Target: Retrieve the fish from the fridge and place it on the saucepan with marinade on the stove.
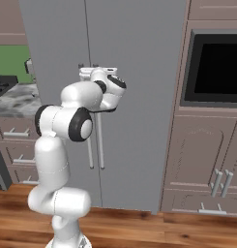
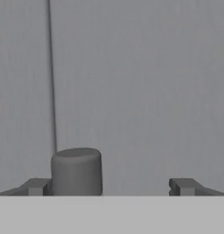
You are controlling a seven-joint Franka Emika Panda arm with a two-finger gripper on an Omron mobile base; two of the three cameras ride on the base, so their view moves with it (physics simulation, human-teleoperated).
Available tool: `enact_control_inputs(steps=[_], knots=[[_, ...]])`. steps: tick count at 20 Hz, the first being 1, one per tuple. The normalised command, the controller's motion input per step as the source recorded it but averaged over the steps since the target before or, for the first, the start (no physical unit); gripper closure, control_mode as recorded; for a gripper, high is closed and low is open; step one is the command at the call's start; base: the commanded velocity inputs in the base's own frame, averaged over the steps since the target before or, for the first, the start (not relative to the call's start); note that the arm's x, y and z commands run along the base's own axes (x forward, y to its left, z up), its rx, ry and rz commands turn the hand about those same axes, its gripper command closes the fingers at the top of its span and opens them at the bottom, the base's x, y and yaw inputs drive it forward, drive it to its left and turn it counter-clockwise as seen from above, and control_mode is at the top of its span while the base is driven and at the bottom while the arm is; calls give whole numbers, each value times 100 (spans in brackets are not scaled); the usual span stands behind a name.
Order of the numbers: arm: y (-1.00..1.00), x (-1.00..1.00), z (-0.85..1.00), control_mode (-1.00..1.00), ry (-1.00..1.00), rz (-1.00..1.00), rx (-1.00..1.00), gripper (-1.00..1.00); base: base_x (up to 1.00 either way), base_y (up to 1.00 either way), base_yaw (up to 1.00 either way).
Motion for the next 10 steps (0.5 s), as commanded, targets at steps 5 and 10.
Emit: enact_control_inputs(steps=[5, 10], knots=[[17, 11, -25, -100, 0, 0, 0, -100, 0, 0, 0], [14, 19, -29, -100, 0, 0, 0, -100, 0, 0, 0]])
